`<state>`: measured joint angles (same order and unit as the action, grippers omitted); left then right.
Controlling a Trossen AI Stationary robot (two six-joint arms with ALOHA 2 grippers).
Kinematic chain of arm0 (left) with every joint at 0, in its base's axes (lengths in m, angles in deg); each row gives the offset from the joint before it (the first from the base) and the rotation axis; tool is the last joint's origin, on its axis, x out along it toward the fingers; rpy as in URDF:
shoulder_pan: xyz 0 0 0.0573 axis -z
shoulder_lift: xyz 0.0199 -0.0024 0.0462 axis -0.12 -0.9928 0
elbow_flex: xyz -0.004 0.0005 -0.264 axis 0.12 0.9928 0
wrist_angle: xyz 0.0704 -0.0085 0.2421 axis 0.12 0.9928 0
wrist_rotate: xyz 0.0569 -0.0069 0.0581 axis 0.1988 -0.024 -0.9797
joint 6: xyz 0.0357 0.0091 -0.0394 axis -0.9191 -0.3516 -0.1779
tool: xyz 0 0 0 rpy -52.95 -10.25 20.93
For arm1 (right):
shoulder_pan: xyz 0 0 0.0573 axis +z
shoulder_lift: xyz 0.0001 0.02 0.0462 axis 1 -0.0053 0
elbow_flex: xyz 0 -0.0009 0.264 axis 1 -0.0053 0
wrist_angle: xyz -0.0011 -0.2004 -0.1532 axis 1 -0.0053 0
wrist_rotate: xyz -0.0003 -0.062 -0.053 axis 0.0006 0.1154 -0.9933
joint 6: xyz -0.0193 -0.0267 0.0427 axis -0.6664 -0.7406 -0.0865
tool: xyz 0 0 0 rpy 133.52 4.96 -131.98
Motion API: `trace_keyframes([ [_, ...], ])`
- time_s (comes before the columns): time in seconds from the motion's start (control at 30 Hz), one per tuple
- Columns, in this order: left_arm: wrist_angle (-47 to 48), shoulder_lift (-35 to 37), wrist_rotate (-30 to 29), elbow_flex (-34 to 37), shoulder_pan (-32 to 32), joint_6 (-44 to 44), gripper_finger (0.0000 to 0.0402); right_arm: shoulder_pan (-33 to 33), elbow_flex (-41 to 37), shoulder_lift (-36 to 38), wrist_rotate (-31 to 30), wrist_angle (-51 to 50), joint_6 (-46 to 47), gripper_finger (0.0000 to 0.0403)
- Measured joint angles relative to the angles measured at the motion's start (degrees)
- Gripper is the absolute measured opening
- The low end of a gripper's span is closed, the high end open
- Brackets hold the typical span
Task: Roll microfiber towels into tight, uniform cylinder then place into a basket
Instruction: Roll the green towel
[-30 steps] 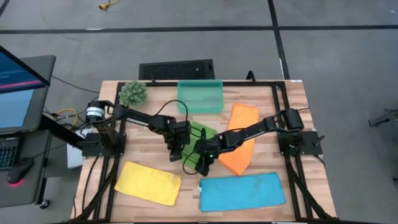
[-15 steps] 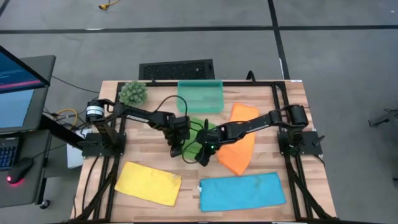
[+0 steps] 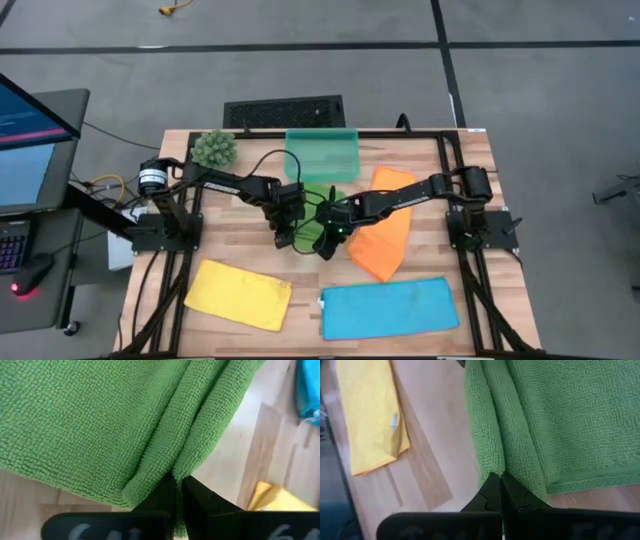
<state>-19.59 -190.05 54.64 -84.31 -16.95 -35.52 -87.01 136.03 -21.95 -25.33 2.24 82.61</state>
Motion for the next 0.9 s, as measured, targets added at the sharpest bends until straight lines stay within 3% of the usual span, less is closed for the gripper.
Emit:
trace_keyframes([
  [0.6,0.5,0.0,7.8,0.0,-6.4,9.4,0.0006,-3.9,-0.1,0.4,0.3,-1.1,0.1,0.0004],
  [0.9,-0.3,0.1,-2.5,-0.1,-7.0,10.7,0.0006,-6.1,0.1,-1.0,-1.6,-2.1,3.0,0.0004],
])
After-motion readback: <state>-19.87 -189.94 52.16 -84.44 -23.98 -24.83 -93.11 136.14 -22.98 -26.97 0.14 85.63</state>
